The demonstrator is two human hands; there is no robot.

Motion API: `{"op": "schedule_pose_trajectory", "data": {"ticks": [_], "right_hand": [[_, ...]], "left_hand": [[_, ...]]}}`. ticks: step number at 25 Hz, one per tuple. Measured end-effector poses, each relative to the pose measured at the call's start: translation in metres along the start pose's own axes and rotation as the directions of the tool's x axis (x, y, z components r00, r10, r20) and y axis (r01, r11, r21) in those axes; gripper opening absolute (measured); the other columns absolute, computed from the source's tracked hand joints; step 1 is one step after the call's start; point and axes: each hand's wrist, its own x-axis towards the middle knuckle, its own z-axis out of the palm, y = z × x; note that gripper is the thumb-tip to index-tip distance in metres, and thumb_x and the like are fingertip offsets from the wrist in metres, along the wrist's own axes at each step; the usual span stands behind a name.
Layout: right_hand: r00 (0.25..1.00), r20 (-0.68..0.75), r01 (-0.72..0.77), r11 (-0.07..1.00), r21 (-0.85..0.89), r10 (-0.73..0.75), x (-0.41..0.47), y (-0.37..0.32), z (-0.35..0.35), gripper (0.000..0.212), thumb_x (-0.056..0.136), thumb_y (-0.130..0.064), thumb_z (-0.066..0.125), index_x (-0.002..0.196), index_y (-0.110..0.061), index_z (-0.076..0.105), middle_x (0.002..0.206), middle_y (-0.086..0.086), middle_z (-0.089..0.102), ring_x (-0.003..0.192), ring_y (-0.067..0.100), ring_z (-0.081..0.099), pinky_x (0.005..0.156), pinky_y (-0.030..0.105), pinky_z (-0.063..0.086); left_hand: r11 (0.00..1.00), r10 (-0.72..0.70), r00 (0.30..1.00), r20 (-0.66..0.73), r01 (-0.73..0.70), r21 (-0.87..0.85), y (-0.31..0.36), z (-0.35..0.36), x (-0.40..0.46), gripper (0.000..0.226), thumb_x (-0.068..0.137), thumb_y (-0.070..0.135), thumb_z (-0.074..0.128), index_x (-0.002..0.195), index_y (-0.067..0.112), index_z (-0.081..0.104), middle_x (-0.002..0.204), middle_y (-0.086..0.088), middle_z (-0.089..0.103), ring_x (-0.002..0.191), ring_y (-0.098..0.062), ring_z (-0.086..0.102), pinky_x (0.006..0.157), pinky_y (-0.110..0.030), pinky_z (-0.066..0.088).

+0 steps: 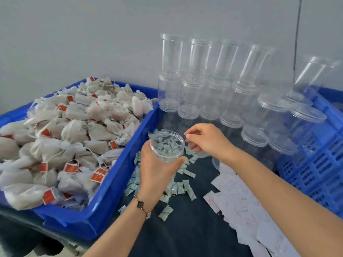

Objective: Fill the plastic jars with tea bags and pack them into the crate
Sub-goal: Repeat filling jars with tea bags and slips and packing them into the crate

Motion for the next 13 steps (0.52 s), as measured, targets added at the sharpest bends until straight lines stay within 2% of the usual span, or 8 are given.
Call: {"op": "schedule_pose_trajectory", "data": {"ticks": [2,3,6,8,11,13], "right_hand": [[0.993,-0.001,0.119,0.983,-0.139,-0.121,0.011,-0.032,0.018,0.014,0.086,-0.015,0.059,0.077,-0.026,0.061,0.075,-0.011,0.064,0.068,0.005,0.063,0.060,0.020,0.051],[0.981,0.006,0.192,0.952,-0.237,-0.196,0.016,-0.047,0.027,0.012,0.085,-0.016,0.059,0.078,-0.026,0.061,0.076,-0.013,0.062,0.072,0.005,0.061,0.063,0.021,0.049],[0.947,0.026,0.309,0.890,-0.336,-0.319,0.046,-0.083,0.053,0.011,0.088,-0.013,0.055,0.094,-0.016,0.064,0.090,-0.002,0.066,0.084,0.015,0.060,0.074,0.032,0.051],[0.948,0.045,0.307,0.867,-0.393,-0.315,0.075,-0.096,0.067,0.018,0.090,-0.011,0.050,0.102,-0.010,0.064,0.099,0.005,0.066,0.090,0.020,0.061,0.080,0.037,0.051],[0.981,0.040,0.186,0.852,-0.489,-0.192,0.123,-0.101,0.087,0.022,0.093,-0.009,0.044,0.105,-0.005,0.062,0.101,0.010,0.066,0.088,0.024,0.061,0.070,0.033,0.048],[0.997,-0.004,0.065,0.852,-0.519,-0.078,0.145,-0.096,0.100,0.021,0.094,-0.007,0.044,0.106,-0.003,0.060,0.103,0.012,0.064,0.093,0.026,0.060,0.065,0.029,0.041]], "left_hand": [[1.000,-0.027,0.998,-0.055,0.027,-0.010,-0.002,-0.005,0.009,0.063,0.052,0.029,0.091,0.091,0.055,0.048,0.090,0.035,0.057,0.088,0.031,0.044,0.060,0.008,0.033],[0.998,-0.055,0.996,-0.067,0.054,-0.023,-0.007,-0.007,0.013,0.062,0.053,0.028,0.092,0.090,0.051,0.047,0.088,0.038,0.055,0.085,0.033,0.044,0.058,0.007,0.034],[0.987,-0.162,0.985,-0.057,0.162,-0.019,-0.017,-0.011,0.021,0.077,0.051,0.041,0.091,0.105,0.042,0.036,0.095,0.034,0.046,0.082,0.027,0.043,0.057,0.000,0.035],[0.986,-0.165,0.986,-0.033,0.165,-0.011,-0.024,-0.010,0.026,0.079,0.049,0.041,0.092,0.106,0.040,0.038,0.098,0.032,0.047,0.086,0.026,0.046,0.060,0.002,0.037],[0.986,-0.167,0.985,-0.043,0.167,-0.006,-0.030,-0.008,0.030,0.081,0.045,0.040,0.092,0.109,0.041,0.042,0.100,0.033,0.050,0.090,0.026,0.046,0.067,0.001,0.038],[0.986,-0.165,0.985,-0.045,0.166,0.018,-0.035,-0.005,0.032,0.084,0.042,0.044,0.089,0.115,0.037,0.048,0.106,0.025,0.056,0.098,0.013,0.054,0.080,-0.010,0.048]]}}
